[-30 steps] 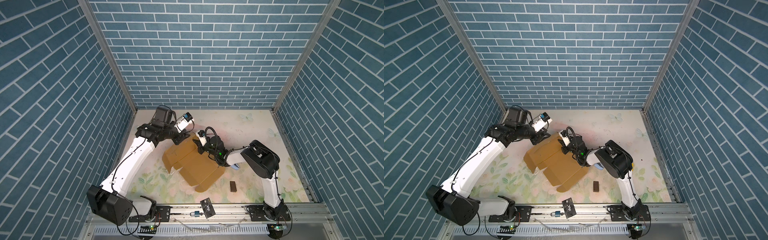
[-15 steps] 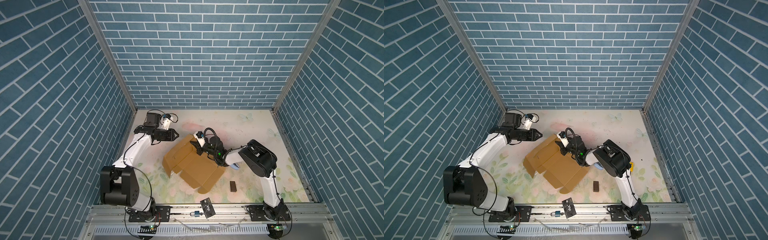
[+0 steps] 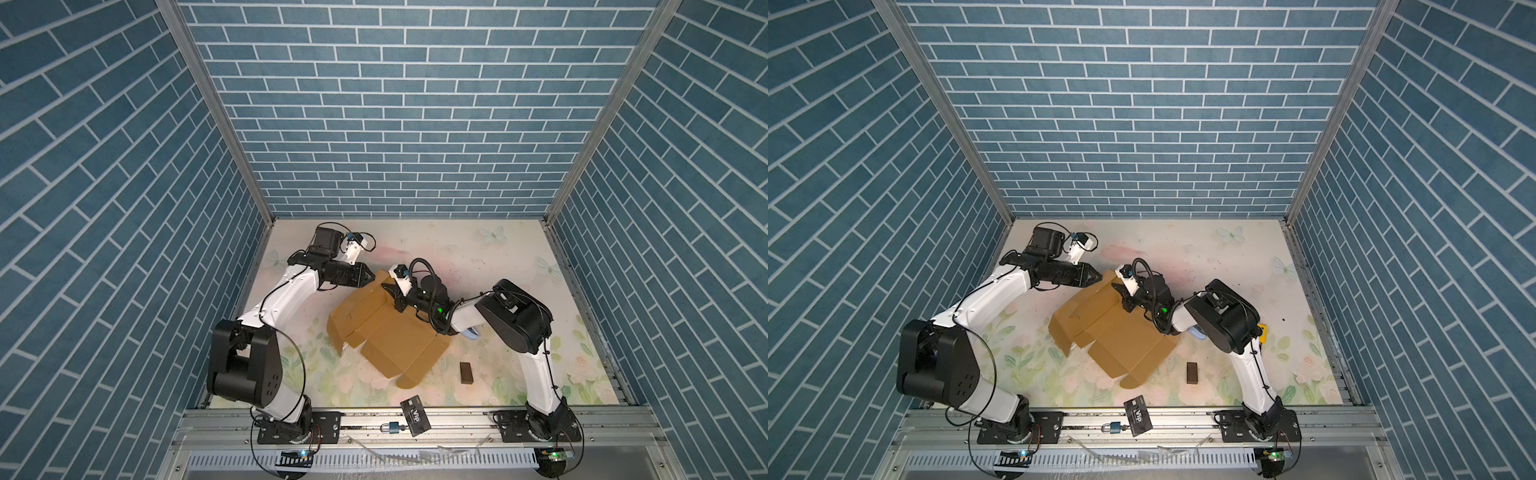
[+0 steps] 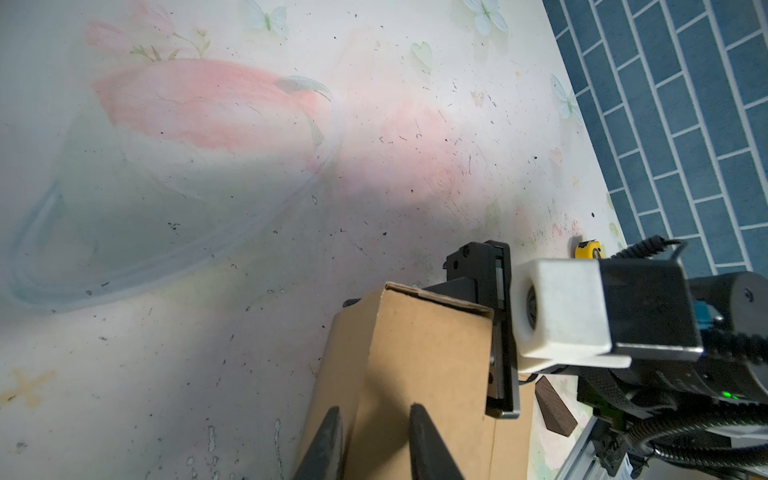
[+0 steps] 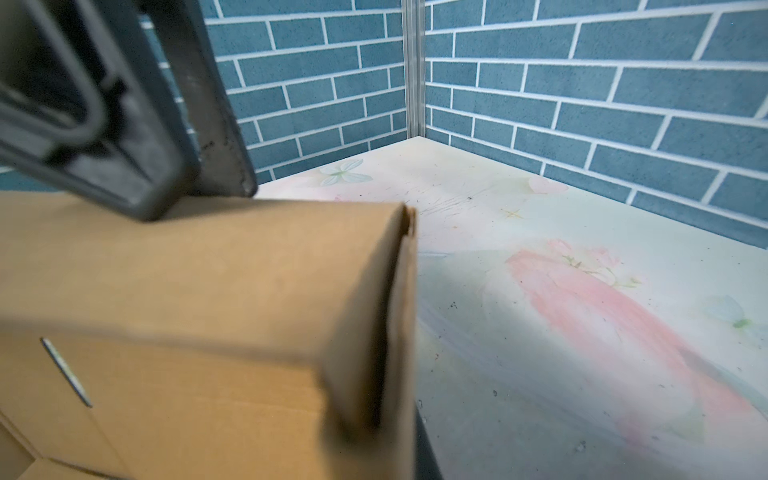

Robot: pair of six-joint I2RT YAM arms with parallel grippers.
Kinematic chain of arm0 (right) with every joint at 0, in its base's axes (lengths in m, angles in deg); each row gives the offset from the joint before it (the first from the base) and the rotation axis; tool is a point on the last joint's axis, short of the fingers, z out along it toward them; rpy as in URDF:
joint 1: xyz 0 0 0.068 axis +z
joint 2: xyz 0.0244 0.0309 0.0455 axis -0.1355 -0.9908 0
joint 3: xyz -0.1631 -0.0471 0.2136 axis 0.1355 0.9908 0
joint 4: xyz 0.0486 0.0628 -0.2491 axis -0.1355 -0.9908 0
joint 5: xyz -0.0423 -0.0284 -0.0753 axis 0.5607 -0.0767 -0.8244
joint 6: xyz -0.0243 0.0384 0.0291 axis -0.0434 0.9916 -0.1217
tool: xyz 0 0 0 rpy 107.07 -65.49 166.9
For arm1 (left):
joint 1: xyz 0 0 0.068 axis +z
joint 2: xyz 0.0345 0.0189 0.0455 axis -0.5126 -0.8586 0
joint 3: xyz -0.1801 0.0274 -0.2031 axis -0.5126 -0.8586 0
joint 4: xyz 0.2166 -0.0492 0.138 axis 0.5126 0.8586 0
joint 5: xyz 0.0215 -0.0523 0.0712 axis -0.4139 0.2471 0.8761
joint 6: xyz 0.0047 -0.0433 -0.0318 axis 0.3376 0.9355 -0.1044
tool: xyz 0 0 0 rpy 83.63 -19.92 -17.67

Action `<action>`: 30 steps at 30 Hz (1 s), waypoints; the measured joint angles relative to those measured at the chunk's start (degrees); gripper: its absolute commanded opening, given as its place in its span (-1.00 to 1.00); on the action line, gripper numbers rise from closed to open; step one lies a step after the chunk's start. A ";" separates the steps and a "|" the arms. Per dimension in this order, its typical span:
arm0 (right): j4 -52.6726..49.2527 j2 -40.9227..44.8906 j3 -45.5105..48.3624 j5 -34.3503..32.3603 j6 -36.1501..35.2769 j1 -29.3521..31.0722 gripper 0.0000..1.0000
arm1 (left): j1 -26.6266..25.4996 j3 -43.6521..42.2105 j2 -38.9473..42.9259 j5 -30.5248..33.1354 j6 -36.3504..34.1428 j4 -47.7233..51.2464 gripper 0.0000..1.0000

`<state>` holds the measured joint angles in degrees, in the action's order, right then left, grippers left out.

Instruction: Fold the paper box

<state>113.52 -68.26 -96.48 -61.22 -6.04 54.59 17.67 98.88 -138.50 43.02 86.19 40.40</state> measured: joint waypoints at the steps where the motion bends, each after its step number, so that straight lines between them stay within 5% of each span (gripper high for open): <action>1: 0.59 0.00 0.39 -0.13 0.00 0.00 -0.87 | -0.26 -0.02 0.00 0.15 -0.24 -0.02 -0.43; 11: 4.22 1.01 4.92 -1.31 -0.02 0.00 -0.68 | -1.86 -0.42 0.00 0.94 -1.66 -0.55 -0.47; 15: 4.11 1.22 5.68 -2.23 0.09 0.00 -1.00 | -1.88 -0.42 0.00 0.90 -1.62 -0.52 -0.47; 30: 3.08 1.31 4.96 -3.48 0.04 0.00 -1.00 | -3.52 -0.42 0.02 0.83 0.39 -1.75 -0.49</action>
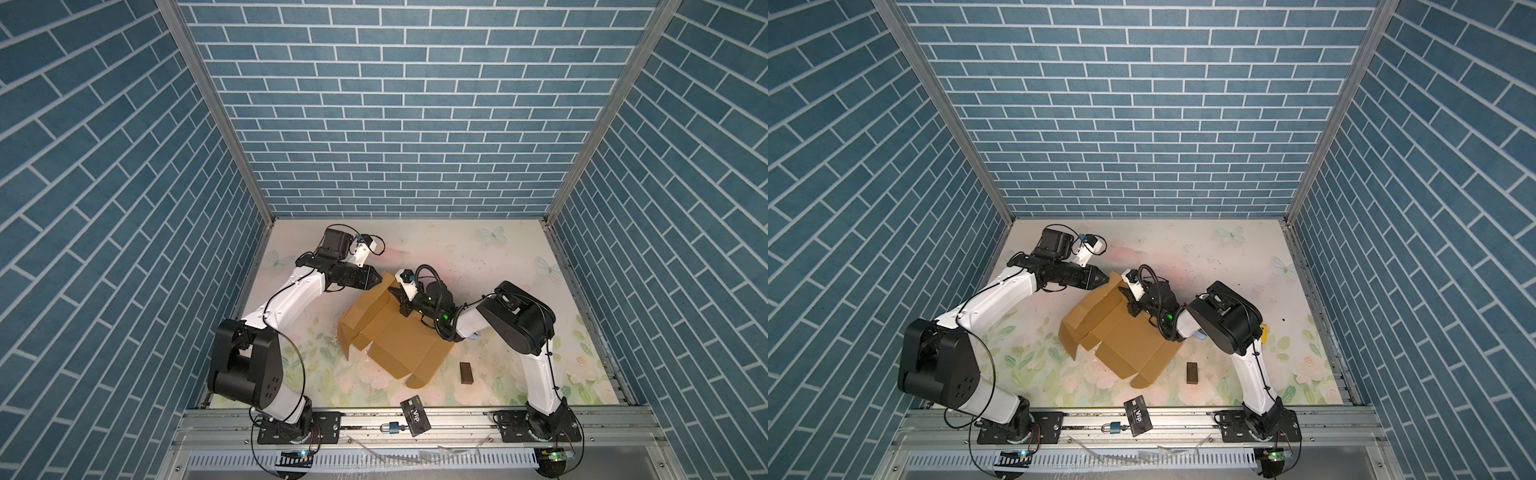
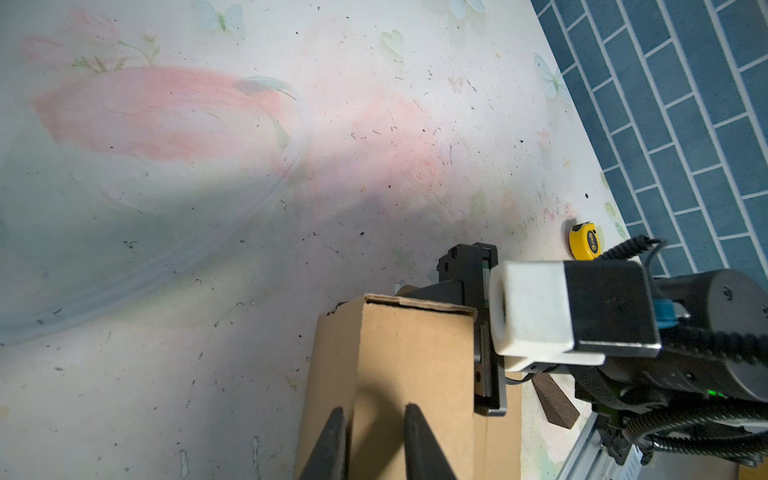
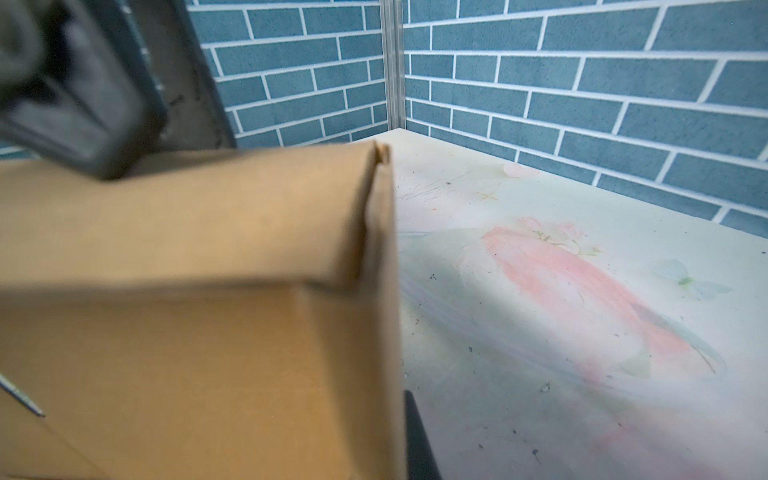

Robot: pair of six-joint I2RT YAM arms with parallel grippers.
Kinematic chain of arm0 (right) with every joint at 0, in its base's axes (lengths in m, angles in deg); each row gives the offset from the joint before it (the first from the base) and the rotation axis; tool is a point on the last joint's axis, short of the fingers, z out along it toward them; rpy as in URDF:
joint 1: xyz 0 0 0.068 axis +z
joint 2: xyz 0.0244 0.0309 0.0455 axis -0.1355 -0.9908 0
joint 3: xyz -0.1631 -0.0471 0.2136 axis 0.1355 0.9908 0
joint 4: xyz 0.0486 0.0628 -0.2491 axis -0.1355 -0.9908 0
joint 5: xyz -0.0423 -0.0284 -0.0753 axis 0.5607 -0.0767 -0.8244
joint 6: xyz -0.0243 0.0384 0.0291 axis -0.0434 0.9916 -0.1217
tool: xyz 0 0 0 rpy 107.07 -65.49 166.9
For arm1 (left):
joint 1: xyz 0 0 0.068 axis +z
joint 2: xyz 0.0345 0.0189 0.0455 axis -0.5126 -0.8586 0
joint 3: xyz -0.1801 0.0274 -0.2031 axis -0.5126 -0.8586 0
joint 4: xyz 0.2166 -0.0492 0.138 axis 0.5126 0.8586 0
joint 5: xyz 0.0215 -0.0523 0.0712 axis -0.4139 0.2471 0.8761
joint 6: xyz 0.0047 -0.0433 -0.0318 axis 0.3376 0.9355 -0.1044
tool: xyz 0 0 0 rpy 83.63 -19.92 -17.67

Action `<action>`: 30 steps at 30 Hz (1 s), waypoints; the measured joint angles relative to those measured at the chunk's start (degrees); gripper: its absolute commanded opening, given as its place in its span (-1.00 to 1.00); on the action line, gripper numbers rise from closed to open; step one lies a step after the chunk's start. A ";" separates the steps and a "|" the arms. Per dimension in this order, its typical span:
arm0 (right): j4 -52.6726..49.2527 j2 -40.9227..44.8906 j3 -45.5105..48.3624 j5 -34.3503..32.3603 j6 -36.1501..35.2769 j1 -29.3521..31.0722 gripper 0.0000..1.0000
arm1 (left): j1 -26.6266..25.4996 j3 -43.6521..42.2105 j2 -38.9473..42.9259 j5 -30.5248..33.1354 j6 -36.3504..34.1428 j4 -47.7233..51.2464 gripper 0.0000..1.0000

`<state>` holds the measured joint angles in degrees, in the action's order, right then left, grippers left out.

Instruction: Fold the paper box

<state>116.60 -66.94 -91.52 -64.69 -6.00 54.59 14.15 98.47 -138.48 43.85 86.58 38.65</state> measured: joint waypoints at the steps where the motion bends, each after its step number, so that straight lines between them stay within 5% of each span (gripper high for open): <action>1: -0.22 0.00 -0.15 0.02 0.11 0.00 -1.00 | 0.00 -0.02 0.00 0.09 0.26 -0.11 -0.50; 10: -0.68 1.14 1.33 -0.94 0.20 0.00 -0.64 | -0.22 -1.64 0.57 0.31 1.40 -2.29 -0.58; 24: -0.70 4.17 3.98 -2.05 0.42 -0.11 -0.65 | -0.59 -2.67 1.42 1.46 0.94 -3.65 -0.60; 30: -2.08 4.17 0.33 -1.09 0.39 -0.11 -0.84 | -0.59 -2.82 1.57 1.79 0.94 -3.96 -0.60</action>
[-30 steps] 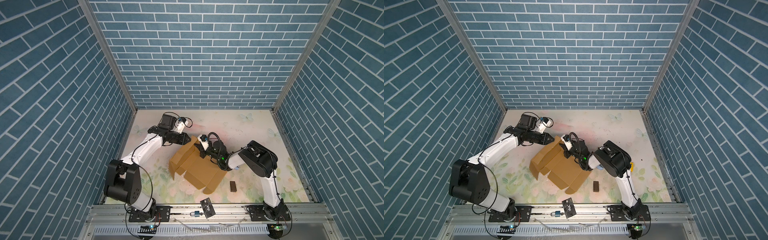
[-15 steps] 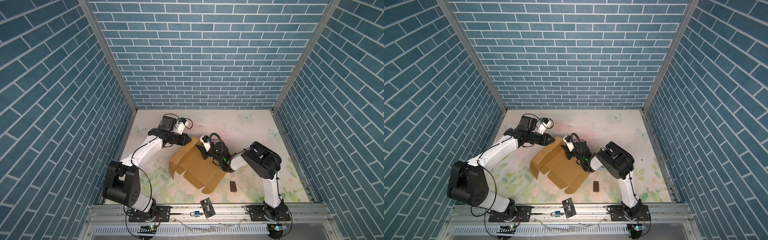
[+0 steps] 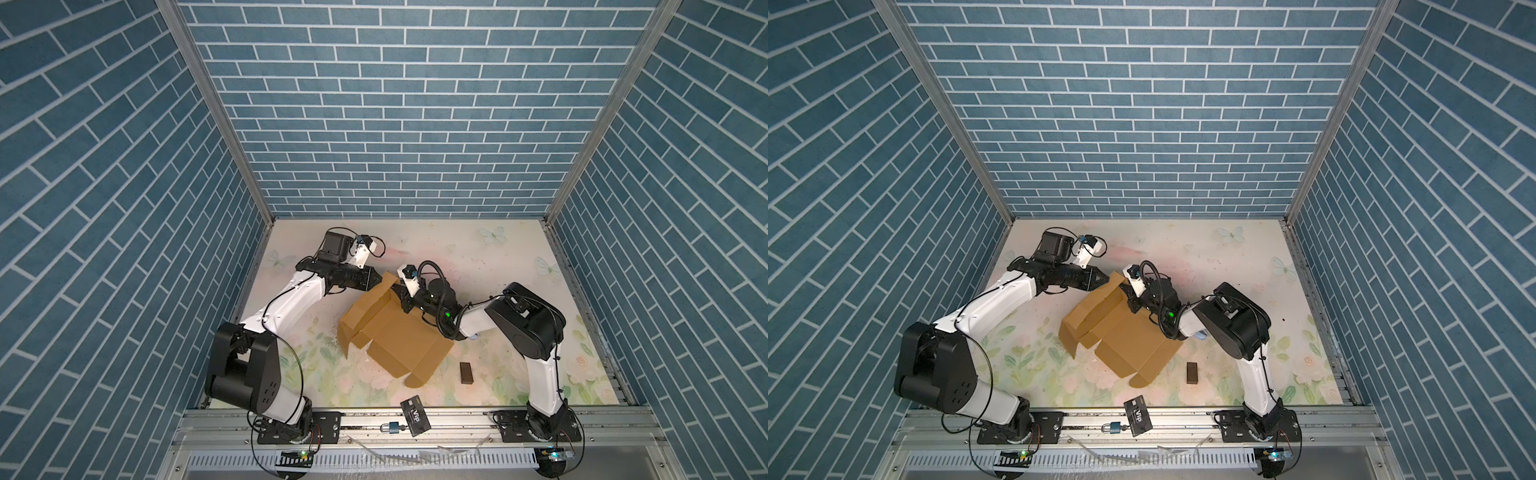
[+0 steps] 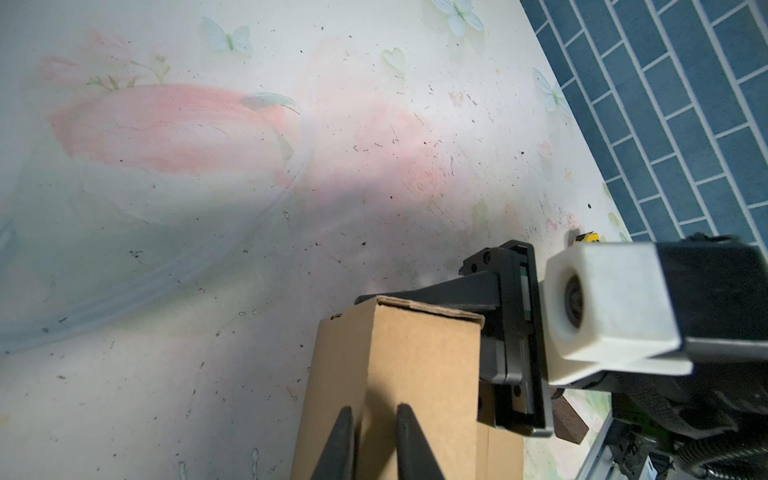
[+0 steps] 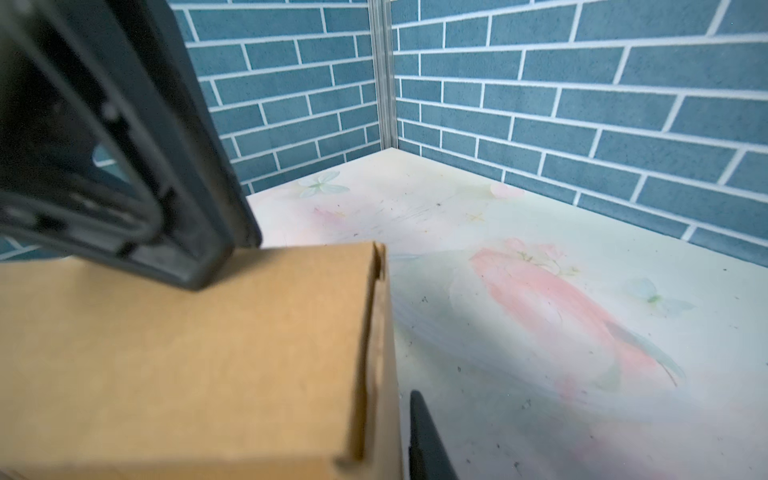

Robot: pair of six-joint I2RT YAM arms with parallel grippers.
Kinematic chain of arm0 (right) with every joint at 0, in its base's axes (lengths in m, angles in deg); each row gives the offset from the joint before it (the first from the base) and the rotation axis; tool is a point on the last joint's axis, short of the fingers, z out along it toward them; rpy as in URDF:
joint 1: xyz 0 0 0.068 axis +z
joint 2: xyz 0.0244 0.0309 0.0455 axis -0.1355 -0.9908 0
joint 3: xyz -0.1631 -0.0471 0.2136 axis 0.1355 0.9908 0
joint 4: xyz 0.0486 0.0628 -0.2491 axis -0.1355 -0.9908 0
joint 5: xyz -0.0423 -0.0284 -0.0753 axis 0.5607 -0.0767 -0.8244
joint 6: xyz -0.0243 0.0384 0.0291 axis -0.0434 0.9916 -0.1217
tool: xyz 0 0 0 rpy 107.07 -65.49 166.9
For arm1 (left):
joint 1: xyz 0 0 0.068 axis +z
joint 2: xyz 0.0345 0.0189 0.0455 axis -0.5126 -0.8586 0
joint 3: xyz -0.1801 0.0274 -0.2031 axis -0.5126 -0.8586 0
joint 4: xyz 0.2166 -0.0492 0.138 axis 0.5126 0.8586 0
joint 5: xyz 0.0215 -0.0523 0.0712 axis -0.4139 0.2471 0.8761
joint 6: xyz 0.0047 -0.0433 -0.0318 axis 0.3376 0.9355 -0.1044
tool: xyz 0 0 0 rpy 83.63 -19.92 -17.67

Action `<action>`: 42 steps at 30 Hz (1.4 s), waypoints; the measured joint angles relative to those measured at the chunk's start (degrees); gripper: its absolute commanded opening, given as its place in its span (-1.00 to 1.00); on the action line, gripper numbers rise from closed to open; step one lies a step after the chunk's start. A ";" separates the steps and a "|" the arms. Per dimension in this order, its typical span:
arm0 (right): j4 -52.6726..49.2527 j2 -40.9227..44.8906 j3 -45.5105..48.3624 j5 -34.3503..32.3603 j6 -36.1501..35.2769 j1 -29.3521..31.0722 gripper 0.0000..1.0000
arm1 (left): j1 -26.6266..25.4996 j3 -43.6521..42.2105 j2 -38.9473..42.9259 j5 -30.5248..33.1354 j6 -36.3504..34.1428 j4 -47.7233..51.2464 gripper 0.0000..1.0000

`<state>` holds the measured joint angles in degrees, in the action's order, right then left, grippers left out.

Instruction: Fold the paper box

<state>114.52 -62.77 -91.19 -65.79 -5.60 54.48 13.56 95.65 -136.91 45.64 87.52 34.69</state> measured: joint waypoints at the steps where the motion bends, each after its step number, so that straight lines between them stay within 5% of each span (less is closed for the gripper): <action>1: -0.35 0.00 -0.26 0.02 -0.04 0.04 -0.90 | 0.00 0.00 0.04 0.15 0.00 0.00 -0.60; 13: -1.18 -0.02 -0.79 -0.17 -1.09 0.00 -1.00 | -0.04 -0.22 0.13 0.52 0.59 -0.98 -0.60; 17: -1.55 0.44 -0.57 -0.61 -0.90 0.02 -0.58 | -0.04 -0.22 0.15 0.50 0.76 -0.90 -0.60; 22: -1.68 3.10 0.28 -1.11 -0.61 0.02 -0.52 | -0.04 -0.50 0.31 0.35 0.94 -0.98 -0.60; 25: -1.64 5.14 0.70 -1.31 -0.61 0.02 -0.57 | -0.07 -0.50 0.46 0.52 0.98 -0.94 -0.60; 31: -1.64 6.10 1.53 -1.31 -1.51 0.17 -0.99 | -0.11 -0.74 0.57 0.61 1.16 -1.40 -0.60; 39: -1.51 6.03 1.53 -1.07 -1.99 0.11 -1.00 | -0.11 -0.79 0.57 0.57 1.38 -1.55 -0.60; 42: -1.09 5.84 1.55 -1.20 -1.99 0.11 -0.53 | -0.11 -0.79 0.57 0.57 1.42 -1.60 -0.60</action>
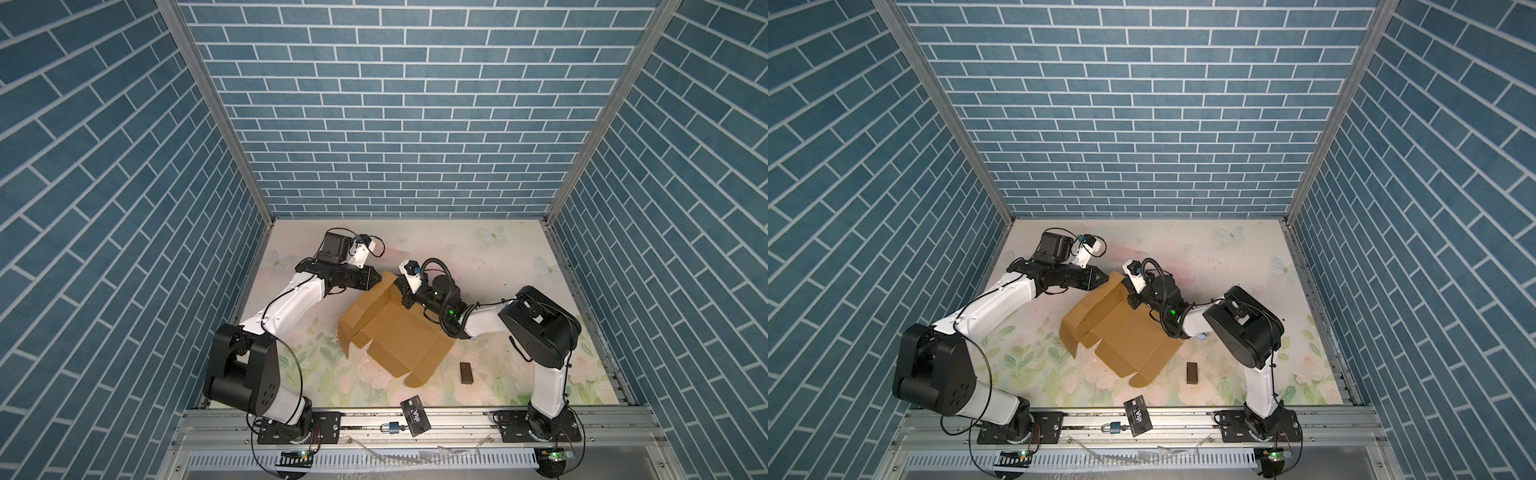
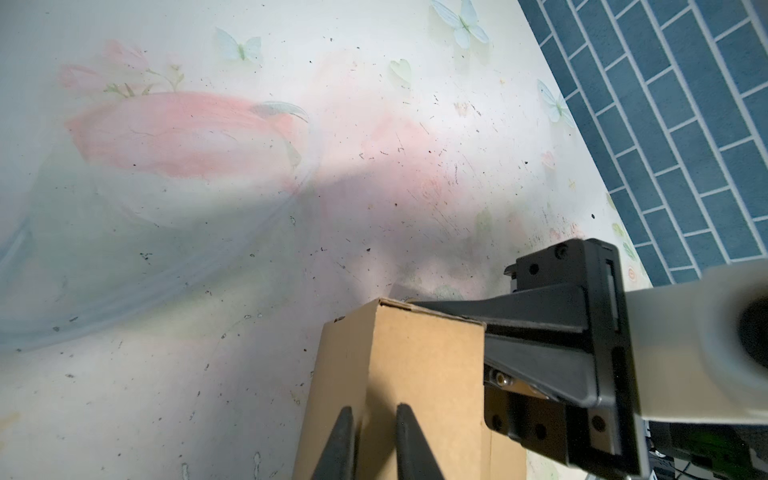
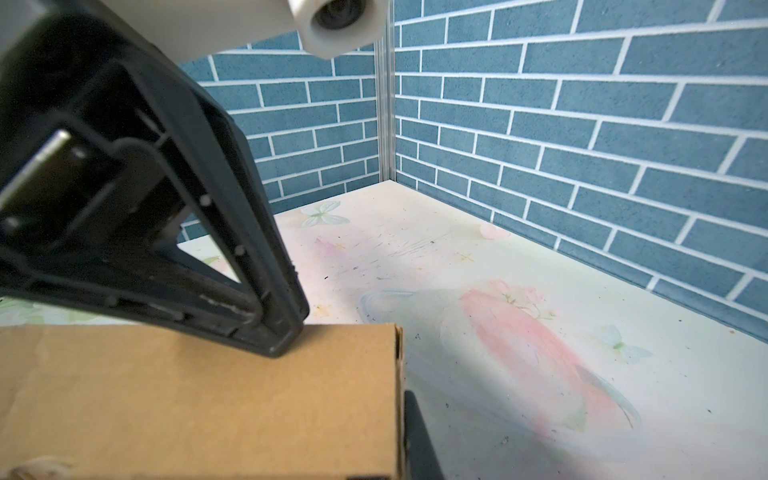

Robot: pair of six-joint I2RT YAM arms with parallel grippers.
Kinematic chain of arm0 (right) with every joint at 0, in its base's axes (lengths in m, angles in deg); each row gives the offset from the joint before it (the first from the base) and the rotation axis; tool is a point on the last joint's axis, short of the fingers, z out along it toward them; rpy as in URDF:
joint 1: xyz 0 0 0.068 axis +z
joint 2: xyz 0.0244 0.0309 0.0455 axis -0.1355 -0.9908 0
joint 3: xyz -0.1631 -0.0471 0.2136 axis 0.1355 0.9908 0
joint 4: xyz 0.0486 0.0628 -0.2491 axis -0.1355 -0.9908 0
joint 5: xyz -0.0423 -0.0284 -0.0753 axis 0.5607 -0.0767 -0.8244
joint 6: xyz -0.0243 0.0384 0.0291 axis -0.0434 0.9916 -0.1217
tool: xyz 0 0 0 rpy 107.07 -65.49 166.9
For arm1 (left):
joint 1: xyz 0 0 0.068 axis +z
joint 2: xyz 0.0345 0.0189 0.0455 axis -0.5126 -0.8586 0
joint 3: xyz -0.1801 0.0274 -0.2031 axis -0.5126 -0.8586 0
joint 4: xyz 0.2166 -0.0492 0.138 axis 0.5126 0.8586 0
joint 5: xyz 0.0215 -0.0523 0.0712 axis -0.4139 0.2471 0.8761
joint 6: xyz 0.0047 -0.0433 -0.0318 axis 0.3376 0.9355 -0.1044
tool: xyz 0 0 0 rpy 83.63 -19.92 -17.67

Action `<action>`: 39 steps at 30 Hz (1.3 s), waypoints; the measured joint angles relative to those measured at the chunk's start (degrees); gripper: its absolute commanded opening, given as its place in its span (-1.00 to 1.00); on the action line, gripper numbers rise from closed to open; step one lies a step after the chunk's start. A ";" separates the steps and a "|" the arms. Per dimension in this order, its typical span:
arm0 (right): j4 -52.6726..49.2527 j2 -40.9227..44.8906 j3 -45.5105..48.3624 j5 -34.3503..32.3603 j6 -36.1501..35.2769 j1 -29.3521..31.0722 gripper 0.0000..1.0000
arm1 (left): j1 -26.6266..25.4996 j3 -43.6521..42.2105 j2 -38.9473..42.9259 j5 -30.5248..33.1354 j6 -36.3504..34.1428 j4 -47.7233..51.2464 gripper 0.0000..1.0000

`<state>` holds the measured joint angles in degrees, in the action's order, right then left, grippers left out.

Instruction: Fold the paper box

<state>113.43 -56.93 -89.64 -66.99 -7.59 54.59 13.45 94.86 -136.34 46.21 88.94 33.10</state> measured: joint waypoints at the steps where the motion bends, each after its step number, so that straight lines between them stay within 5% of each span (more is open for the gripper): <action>1: 0.48 -0.28 0.04 -0.13 0.26 0.00 -0.40 | 0.00 -0.04 0.00 -0.04 0.00 0.00 -0.60; 4: 1.44 -1.42 0.70 -0.81 0.66 0.00 -0.21 | 0.00 -0.04 0.00 -0.07 0.02 0.17 -0.60; 25: 6.16 -10.34 3.21 -2.36 3.98 0.00 -0.21 | -0.07 0.04 0.22 -0.02 0.35 0.59 -0.60; 35: 5.14 -12.41 2.73 -2.34 5.64 0.07 -0.33 | -0.15 0.02 0.33 0.13 0.59 0.79 -0.60; 39: 4.90 -12.50 2.69 -2.32 6.10 0.07 -0.65 | -0.15 0.02 0.33 0.13 0.68 0.79 -0.60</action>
<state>118.32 -69.44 -86.95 -69.30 -1.49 54.66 13.30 94.88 -136.01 46.34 89.62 33.89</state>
